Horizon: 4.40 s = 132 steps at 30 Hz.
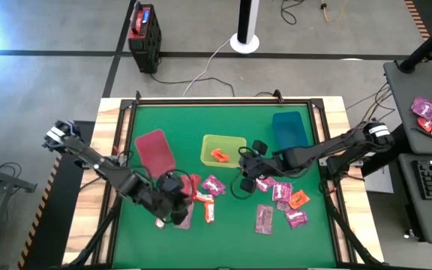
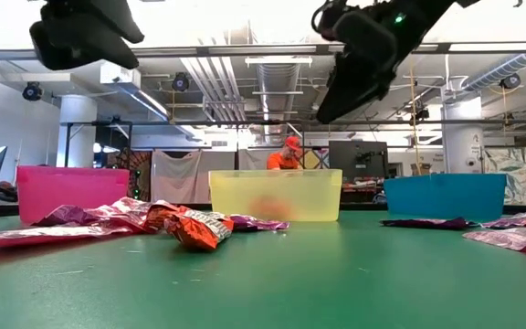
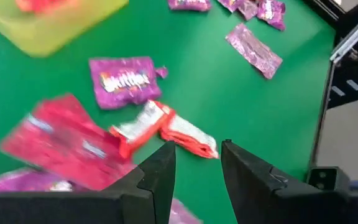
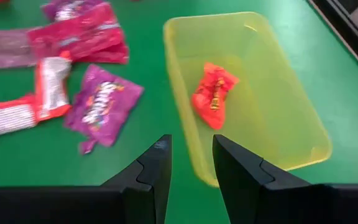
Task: Sort candy by brand, put in halloween buckets
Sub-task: Put the red candy into the red bin
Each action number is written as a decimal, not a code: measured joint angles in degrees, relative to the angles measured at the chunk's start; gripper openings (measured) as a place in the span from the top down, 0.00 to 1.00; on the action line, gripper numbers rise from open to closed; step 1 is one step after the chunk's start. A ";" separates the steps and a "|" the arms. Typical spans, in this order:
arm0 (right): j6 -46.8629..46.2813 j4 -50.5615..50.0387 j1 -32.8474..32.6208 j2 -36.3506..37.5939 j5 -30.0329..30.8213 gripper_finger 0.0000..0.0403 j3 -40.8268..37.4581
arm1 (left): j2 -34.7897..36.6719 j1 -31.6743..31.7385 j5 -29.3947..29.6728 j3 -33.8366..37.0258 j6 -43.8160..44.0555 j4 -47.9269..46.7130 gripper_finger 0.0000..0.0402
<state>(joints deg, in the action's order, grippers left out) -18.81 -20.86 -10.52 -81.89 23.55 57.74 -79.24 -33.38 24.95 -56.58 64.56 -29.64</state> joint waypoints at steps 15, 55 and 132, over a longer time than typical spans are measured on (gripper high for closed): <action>-1.13 0.18 -3.82 0.66 0.69 0.72 -0.15 | -10.27 -3.22 -3.03 -0.36 19.62 -3.49 0.72; -1.63 0.12 -3.74 0.68 3.50 0.72 -0.24 | -29.33 7.51 -7.54 -17.53 18.37 -29.42 0.57; -1.16 0.10 -3.78 0.68 3.47 0.72 -0.55 | -32.38 7.86 -7.11 -13.23 15.37 -20.45 0.63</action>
<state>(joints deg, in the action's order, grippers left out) -19.97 -20.77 -14.31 -81.21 27.02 57.19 -111.62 -25.52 17.84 -69.82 79.93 -50.09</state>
